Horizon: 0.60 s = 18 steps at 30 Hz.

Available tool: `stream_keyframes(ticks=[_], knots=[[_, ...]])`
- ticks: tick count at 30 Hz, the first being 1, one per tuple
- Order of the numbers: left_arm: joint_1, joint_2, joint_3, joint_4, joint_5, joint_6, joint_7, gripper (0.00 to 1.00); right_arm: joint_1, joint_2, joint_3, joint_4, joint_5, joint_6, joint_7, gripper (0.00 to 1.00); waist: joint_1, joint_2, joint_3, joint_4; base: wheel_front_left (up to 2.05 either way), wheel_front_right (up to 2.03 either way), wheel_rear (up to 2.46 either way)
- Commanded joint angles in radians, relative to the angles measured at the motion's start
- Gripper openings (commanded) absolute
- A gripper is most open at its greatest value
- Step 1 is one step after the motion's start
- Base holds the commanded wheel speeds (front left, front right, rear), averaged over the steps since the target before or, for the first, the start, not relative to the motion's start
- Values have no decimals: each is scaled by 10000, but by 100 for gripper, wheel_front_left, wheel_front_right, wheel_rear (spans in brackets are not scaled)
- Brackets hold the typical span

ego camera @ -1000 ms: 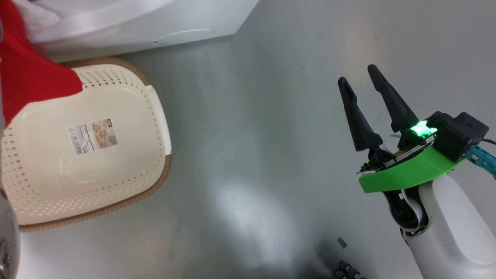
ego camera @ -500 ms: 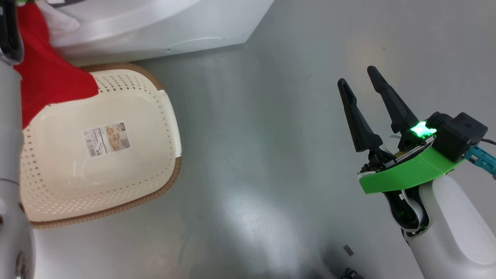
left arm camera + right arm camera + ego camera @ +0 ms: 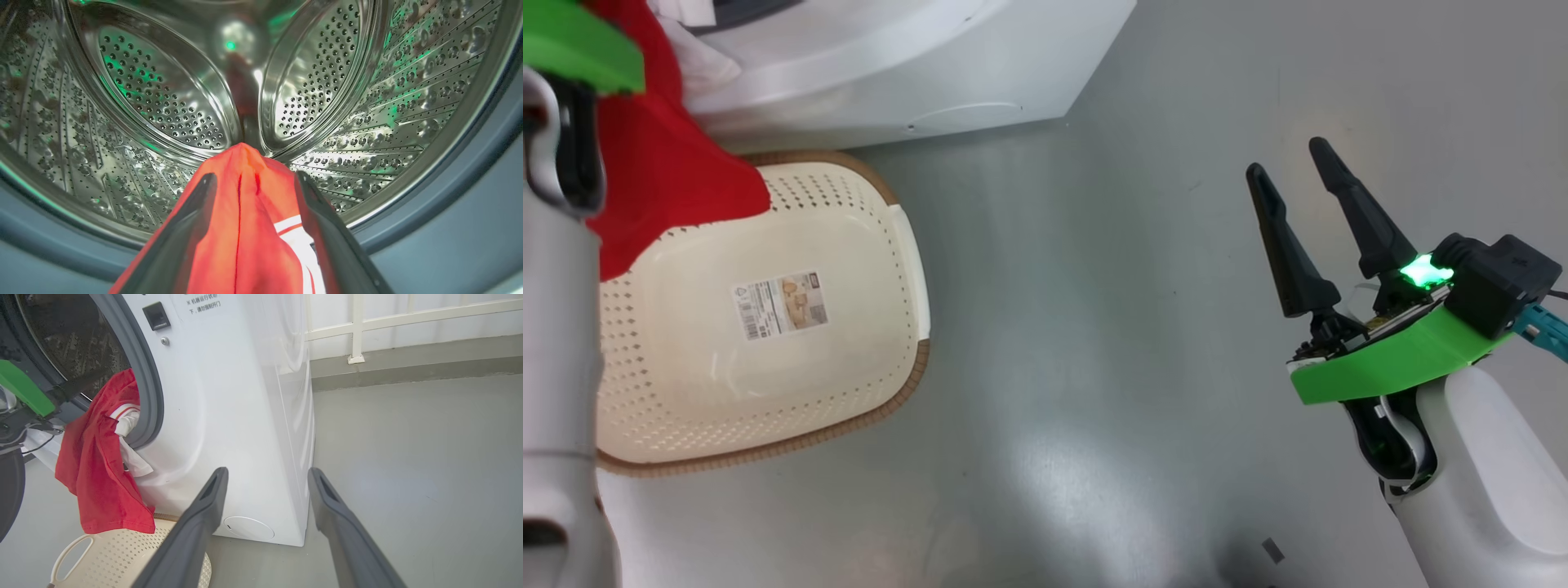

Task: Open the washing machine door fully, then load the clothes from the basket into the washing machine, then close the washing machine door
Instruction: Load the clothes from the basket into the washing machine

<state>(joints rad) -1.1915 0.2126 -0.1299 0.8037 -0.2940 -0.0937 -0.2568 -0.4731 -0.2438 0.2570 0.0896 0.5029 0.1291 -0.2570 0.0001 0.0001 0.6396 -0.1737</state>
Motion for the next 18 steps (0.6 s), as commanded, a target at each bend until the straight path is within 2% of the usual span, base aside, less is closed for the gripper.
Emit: stream_keyframes(ticks=[1, 8, 18], knots=[[626, 548, 172, -790, 83, -72, -49, 100, 198, -76, 76, -215, 11, 16, -48, 100, -1, -1, -129, 64, 0, 0, 0], [2542, 685, 331, -2503, 232, 25, -49, 100, 328, -118, -29, -191, 24, 16, -48, 100, -1, -1, -382, 125, 0, 0, 0], [5572, 567, 705, -5376, 136, 445, -49, 100, 570, -185, -233, -252, 18, 16, -48, 100, -1, -1, -659, 375, 0, 0, 0]])
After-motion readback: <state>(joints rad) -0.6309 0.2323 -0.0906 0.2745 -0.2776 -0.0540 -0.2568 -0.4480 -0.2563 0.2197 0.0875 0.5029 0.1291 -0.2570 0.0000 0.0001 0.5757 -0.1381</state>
